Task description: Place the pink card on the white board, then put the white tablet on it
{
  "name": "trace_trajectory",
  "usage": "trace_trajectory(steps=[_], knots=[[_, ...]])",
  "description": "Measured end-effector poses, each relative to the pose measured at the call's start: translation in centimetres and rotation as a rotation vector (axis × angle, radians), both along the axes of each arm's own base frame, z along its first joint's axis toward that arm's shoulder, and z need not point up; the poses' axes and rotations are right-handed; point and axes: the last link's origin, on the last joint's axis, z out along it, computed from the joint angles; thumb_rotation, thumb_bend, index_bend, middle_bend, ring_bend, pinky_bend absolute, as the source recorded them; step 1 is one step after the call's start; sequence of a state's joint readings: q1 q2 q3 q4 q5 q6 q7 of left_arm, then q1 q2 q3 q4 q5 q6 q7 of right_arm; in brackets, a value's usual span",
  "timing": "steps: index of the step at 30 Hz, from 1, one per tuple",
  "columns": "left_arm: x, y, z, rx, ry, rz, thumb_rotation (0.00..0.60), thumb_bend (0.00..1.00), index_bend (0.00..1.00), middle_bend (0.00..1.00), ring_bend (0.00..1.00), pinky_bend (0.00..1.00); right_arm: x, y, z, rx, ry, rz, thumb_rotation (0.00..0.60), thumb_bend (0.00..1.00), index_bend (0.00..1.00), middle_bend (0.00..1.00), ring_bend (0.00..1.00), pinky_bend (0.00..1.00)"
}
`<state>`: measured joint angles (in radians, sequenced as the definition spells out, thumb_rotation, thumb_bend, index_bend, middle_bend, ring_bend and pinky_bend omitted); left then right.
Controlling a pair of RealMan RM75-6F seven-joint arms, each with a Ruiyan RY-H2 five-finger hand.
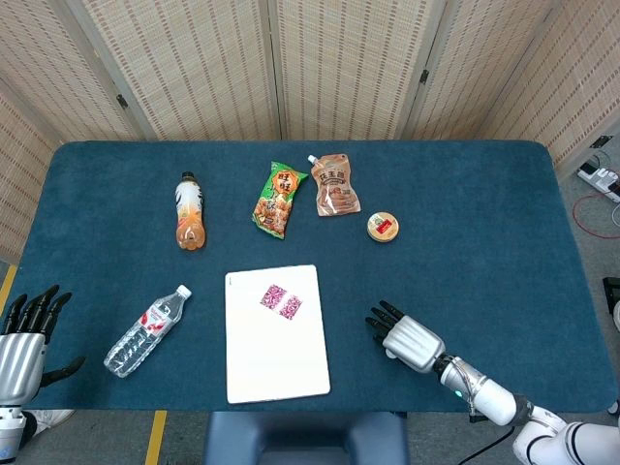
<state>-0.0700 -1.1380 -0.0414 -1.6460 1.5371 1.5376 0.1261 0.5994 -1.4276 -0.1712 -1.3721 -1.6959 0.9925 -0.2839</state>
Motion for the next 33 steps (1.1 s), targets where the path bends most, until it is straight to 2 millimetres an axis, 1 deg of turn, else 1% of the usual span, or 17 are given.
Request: trace_trajectory(steps=[16, 26, 30, 33], knots=[[-0.3, -0.1, 0.0, -0.002, -0.002, 0.004, 0.600, 0.18, 0.14, 0.08, 0.14, 0.00, 0.1, -0.2, -0.3, -0.001, 0.005, -0.004, 0.600, 0.33, 0.45, 0.17, 0.05, 0.00], [-0.6, -0.1, 0.0, -0.002, -0.006, 0.010, 0.600, 0.18, 0.14, 0.08, 0.14, 0.00, 0.5, -0.5, -0.5, 0.000, 0.005, -0.003, 0.600, 0.36, 0.49, 0.19, 0.05, 0.00], [-0.7, -0.2, 0.0, 0.001, -0.006, 0.013, 0.600, 0.18, 0.14, 0.08, 0.14, 0.00, 0.9, -0.7, -0.5, -0.002, -0.004, 0.000, 0.600, 0.36, 0.49, 0.19, 0.05, 0.00], [-0.7, -0.2, 0.2, 0.003, -0.004, 0.013, 0.600, 0.18, 0.14, 0.08, 0.14, 0.00, 2.1, -1.4, -0.3, -0.012, -0.029, 0.011, 0.600, 0.36, 0.49, 0.19, 0.05, 0.00]])
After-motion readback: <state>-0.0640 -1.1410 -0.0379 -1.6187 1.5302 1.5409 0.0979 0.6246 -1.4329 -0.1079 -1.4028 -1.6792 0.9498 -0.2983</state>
